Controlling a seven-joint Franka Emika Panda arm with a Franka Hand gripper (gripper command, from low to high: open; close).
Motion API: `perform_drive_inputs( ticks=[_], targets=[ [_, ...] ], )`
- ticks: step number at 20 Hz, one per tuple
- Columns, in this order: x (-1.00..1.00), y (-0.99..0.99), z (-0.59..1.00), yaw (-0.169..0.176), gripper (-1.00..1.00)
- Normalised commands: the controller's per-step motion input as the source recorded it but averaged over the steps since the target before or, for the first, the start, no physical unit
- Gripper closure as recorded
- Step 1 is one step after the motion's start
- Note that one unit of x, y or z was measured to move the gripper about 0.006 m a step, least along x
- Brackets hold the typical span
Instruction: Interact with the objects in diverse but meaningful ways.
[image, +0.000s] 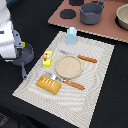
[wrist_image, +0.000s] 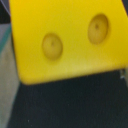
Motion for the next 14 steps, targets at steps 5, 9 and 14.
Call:
perform_drive_inputs(
  ticks=[5,9,14],
  targets=[
    [-0.15,0.16,0.23,0.000,-1.00],
    [-0.08,0.17,0.43,0.000,-1.00],
    [-0.02,0.09,0.35,-0.021,-1.00]
  ],
)
